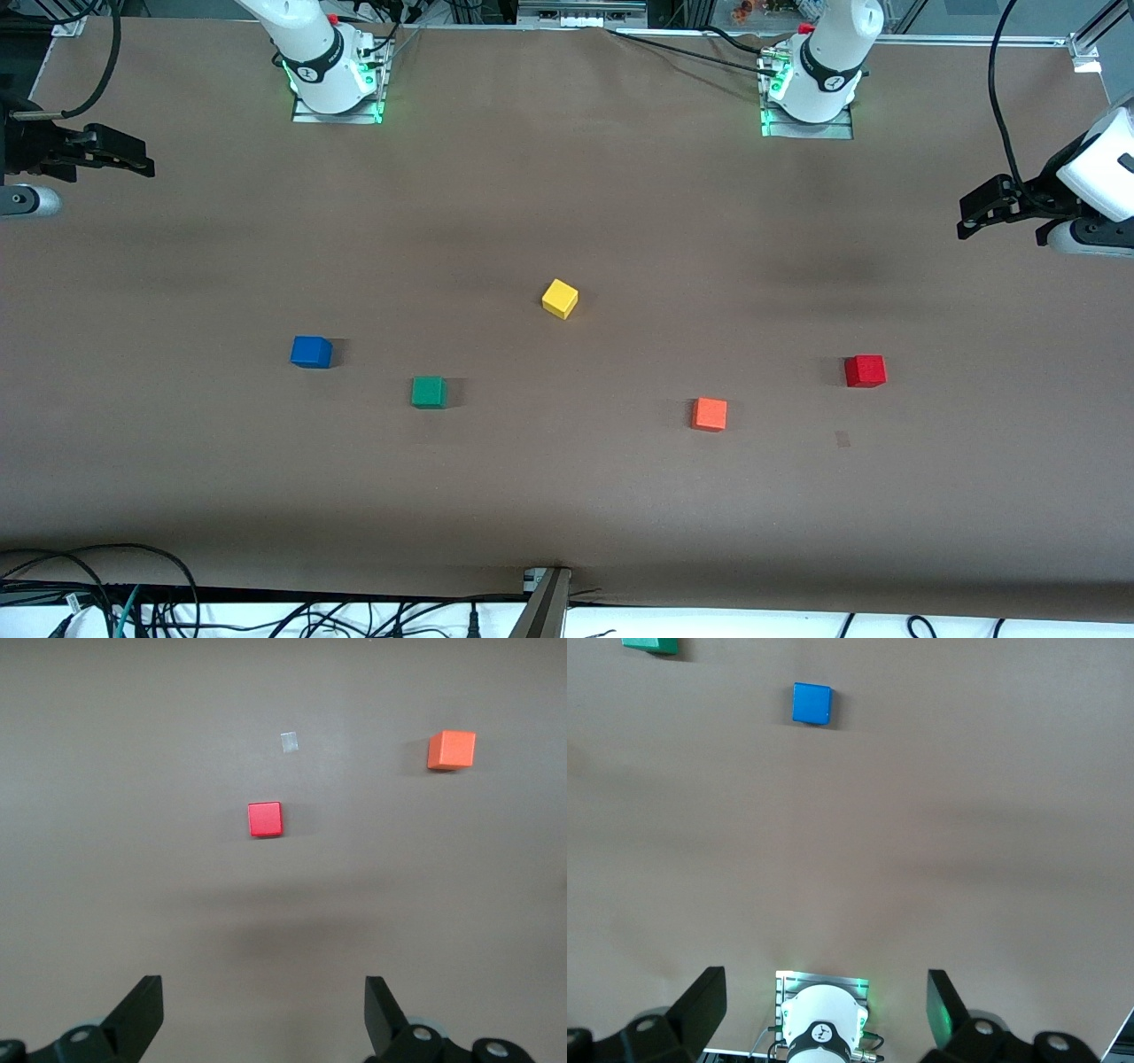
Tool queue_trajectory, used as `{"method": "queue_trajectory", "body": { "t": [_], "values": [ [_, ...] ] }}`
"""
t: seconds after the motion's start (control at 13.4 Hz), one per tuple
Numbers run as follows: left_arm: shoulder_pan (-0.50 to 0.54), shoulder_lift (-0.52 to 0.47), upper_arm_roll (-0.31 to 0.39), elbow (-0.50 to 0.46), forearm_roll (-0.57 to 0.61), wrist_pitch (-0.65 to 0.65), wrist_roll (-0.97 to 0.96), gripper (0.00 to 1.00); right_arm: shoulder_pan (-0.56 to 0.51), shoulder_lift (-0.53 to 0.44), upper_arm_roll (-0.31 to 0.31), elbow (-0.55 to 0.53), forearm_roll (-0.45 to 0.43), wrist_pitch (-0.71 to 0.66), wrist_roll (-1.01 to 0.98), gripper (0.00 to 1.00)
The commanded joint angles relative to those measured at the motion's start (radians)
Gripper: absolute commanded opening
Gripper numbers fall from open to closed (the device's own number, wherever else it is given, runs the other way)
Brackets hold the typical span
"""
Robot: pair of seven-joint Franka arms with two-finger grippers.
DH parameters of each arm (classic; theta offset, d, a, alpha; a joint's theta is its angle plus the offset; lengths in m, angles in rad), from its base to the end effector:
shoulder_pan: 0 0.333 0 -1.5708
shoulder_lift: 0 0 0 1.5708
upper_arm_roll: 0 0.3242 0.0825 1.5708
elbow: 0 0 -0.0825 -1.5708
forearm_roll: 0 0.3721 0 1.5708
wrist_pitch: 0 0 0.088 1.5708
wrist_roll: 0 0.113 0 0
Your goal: Pass red block to right arm, stack on blue
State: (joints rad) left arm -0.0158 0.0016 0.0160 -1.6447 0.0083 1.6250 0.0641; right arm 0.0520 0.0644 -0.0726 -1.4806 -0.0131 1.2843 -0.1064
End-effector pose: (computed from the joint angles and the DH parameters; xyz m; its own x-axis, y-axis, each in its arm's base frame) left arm 0.5459 0.0010 0.5964 0.9977 -0.0643 -0.0218 -0.0645 -0.9979 -0.0069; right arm 0.5288 -0.0113 0.6115 0.9627 0.0816 -0.2580 0.0819 -0.9966 -0.0097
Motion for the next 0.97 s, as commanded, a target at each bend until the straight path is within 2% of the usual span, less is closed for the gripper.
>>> {"method": "queue_trajectory", "body": {
  "t": [0.0,0.22,0.89],
  "values": [
    [-0.006,-0.035,-0.011,-0.039,0.044,0.006,0.019,1.0,-0.006,-0.003,0.0,0.0,0.016,0.001,0.001,1.0],
    [-0.016,-0.006,-0.014,0.012,0.045,0.003,0.016,1.0,-0.007,-0.003,0.0,0.0,0.016,0.001,0.001,1.0],
    [-0.007,-0.002,-0.022,0.006,0.048,-0.001,0.014,1.0,-0.007,-0.003,0.0,0.0,0.018,0.001,0.001,1.0]
  ]
}}
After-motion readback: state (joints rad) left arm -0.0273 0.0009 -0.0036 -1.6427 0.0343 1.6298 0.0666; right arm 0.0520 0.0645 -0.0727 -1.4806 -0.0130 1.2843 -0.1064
